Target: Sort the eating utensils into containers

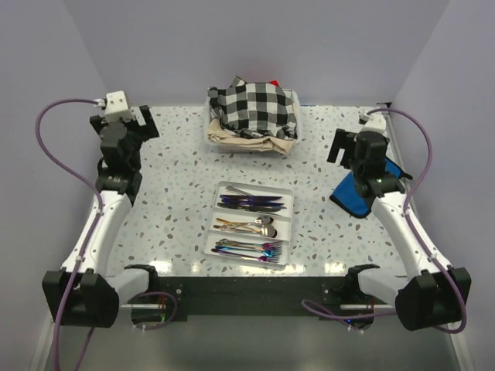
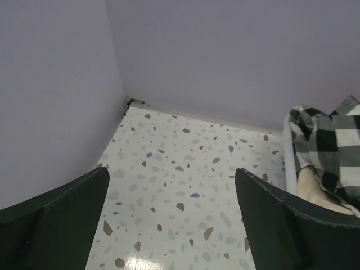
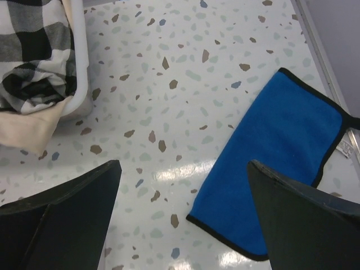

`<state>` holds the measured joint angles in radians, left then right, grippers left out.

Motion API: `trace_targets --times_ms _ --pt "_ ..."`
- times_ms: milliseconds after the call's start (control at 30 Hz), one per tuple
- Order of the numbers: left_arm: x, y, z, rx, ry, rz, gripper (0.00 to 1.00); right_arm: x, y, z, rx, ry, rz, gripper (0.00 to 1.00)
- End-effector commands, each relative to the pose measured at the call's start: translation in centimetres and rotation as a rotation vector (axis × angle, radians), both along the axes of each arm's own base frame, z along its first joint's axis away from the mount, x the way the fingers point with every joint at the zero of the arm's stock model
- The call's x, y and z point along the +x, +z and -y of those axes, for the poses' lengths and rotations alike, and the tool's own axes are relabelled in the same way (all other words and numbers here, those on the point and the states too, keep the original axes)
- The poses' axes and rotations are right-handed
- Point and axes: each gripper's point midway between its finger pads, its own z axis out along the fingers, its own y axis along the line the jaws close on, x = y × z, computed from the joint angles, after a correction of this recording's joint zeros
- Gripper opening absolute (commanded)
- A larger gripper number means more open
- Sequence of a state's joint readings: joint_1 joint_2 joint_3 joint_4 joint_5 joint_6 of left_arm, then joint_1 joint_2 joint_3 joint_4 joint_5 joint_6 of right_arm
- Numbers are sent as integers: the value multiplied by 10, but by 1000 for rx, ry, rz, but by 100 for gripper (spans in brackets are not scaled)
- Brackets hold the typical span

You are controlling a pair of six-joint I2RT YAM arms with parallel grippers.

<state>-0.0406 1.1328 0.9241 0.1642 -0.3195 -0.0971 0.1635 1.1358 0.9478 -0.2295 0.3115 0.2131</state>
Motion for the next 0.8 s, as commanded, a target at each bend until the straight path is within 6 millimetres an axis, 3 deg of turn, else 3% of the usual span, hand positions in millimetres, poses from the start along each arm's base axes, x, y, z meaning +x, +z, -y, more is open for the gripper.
trace_targets --times_ms 0,133,200,233,267,300,333,367,433,467,600,633,667,733,767 --pt "-37 39 24 -25 -139 -94 100 -40 17 -4 26 42 -64 99" --pt "-77 84 28 -40 -169 -37 100 -67 29 4 24 20 -59 97" --pt "-94 93 30 -19 -172 -40 98 -77 29 8 22 1 -67 87" --pt "-105 100 33 -12 -175 -27 90 -81 31 10 24 -10 -63 83" --pt "-111 106 34 -1 -178 -23 81 -85 28 14 22 -31 -78 73" --pt "-117 100 34 7 -172 -55 56 -87 28 16 22 -44 -79 64" --pt "-124 102 32 17 -147 -54 43 -89 27 18 22 -58 -82 53" --pt "-128 98 29 29 -129 -66 16 -92 28 20 24 -79 -80 30" --pt "-138 91 22 38 -77 -77 0 -95 30 23 27 -96 -73 2" --pt "-139 81 20 41 -63 -99 0 -97 33 25 31 -109 -61 0" --pt "-146 65 19 19 -40 -113 2 -103 39 31 25 -138 -44 1" --pt "-145 62 24 19 -58 -118 17 -104 41 32 22 -142 -42 8" --pt "-144 58 27 9 -66 -123 54 -106 42 33 21 -145 -43 20" --pt "-142 54 36 -12 -104 -135 81 -109 45 32 25 -138 -42 42" --pt "-141 52 42 -48 -123 -136 100 -112 48 30 26 -124 -48 70"
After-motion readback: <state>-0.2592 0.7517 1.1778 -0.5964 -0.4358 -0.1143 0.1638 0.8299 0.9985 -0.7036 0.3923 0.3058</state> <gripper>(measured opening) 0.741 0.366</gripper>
